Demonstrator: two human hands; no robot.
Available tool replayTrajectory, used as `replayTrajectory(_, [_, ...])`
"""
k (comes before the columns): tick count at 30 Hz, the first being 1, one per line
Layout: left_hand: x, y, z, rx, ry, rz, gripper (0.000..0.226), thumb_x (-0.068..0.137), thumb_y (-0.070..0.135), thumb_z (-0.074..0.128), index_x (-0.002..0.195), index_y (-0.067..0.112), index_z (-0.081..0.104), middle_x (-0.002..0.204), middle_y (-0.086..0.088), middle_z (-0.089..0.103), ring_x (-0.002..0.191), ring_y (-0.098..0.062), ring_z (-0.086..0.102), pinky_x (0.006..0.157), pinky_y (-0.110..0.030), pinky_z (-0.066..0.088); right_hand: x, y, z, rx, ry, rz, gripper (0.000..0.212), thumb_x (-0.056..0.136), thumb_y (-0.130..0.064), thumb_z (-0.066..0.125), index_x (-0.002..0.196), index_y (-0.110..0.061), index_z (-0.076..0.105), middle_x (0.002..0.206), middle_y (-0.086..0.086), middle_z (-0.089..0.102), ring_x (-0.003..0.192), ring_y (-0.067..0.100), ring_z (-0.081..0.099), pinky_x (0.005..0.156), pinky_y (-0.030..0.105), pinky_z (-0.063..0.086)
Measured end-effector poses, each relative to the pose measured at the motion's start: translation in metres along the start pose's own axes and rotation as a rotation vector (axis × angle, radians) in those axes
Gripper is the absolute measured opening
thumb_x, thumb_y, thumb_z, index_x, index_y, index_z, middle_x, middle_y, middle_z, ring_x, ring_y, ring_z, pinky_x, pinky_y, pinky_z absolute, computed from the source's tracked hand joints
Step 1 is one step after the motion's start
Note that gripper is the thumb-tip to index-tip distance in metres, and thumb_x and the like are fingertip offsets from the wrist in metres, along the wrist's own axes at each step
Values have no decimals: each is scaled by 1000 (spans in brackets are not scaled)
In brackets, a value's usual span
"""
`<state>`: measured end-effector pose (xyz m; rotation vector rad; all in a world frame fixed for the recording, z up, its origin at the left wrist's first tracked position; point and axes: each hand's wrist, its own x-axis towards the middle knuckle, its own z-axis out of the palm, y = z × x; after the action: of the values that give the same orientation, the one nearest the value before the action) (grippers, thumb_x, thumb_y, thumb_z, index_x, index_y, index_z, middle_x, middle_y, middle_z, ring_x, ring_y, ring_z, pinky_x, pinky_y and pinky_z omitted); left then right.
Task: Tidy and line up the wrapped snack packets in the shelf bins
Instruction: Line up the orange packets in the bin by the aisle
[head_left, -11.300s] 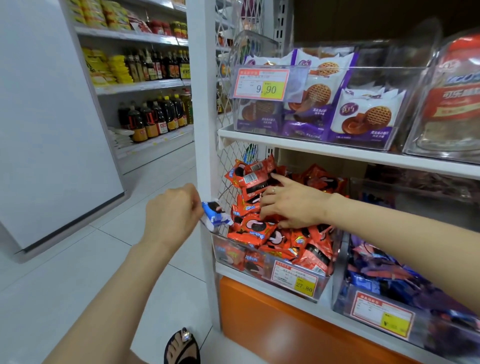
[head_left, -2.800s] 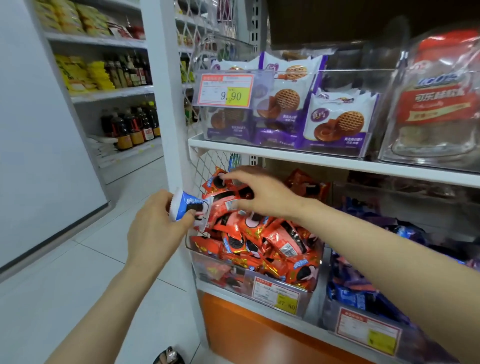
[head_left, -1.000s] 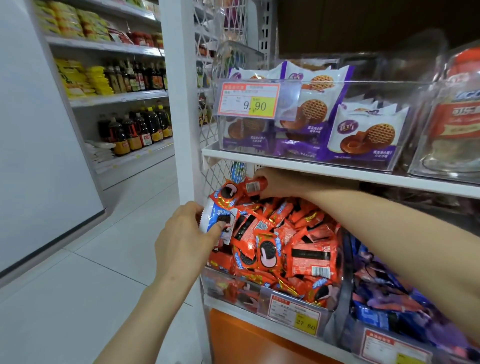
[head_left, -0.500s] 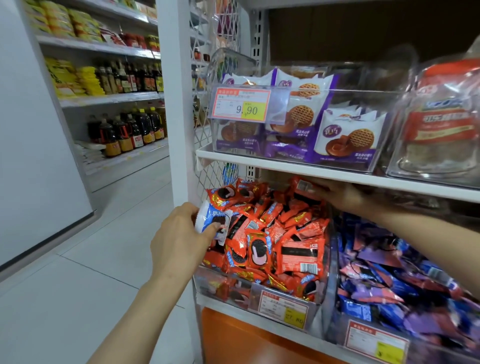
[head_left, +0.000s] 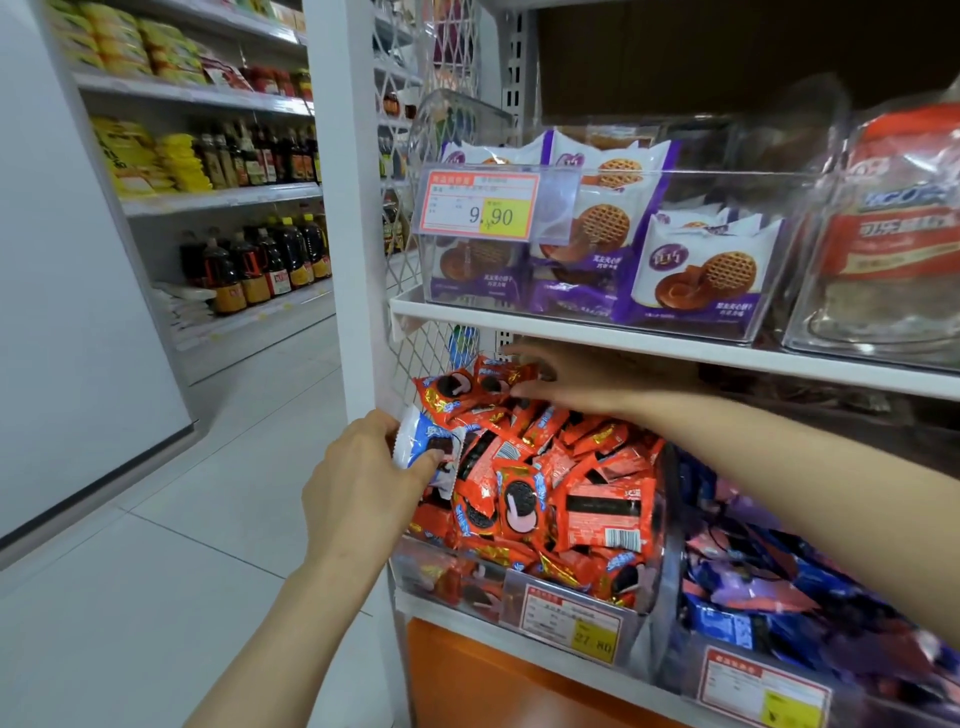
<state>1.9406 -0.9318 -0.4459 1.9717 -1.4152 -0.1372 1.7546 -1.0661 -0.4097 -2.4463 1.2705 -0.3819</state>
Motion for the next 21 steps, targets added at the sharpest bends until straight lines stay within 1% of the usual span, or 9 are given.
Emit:
replayTrajectory(3, [-1,1,-1,7,4,-6,29,82,43,65,99,21,55,102,2,63,81,-17,48,57,-27,31,37,-8,27,-145,46,-45,68,81,-36,69,141,-33,36,145,1,41,131,22,41,105,36,37])
replayTrajectory(5, [-2,1,-2,10,3,-10,29,82,43,65,99,21,55,101,2,62,81,-18,47,58,-28,32,61,-13,44,-238,21,-60,74,77,-35,73,140,-33,35,147,0,39,133,22,37,108,35,30])
replayTrajectory(9, [-2,0,-4,3,1,-6,26,82,42,65,93,24,50,102,2,62,82,-18,48,59,-28,32,70,-12,49,-420,150,-120,51,79,-33,69,125,-25,48,129,0,52,121,21,47,99,35,31])
replayTrajectory(12, [-1,-2,-7,3,10,0,26,82,42,65,92,24,50,103,1,63,80,-16,46,59,-28,32,54,-11,36,-291,208,-147,47,80,-27,69,121,-17,50,117,-1,56,107,18,53,85,25,43])
replayTrajectory(14, [-1,-2,-7,8,15,9,27,82,42,65,97,22,54,104,1,63,82,-18,48,60,-28,32,31,-2,22,-25,130,-119,47,82,-17,70,123,-10,48,106,-8,54,100,11,52,74,7,40])
replayTrajectory(15, [-1,-2,-7,8,17,13,28,82,42,65,99,22,55,104,1,63,85,-20,52,61,-28,33,16,5,15,62,86,-127,51,81,-16,71,125,-9,47,107,-9,53,102,11,51,77,5,39])
replayTrajectory(16, [-2,-2,-7,10,18,16,29,82,42,65,99,22,56,104,1,63,88,-21,54,61,-28,33,2,14,8,72,67,-143,57,79,-20,74,128,-10,46,113,-8,53,108,12,50,87,9,40])
replayTrajectory(18, [-2,-3,-7,22,14,20,31,82,44,65,101,22,55,104,1,63,86,-21,54,59,-27,33,-28,32,-5,-119,54,-191,66,78,-28,76,133,-14,45,125,-6,47,116,11,45,99,16,33])
replayTrajectory(21, [-3,-6,-8,37,7,5,33,82,45,65,102,21,55,103,1,62,80,-17,49,56,-27,32,-62,38,-17,-265,-106,-181,56,83,-30,70,133,-19,48,122,-3,52,111,11,49,94,13,34])
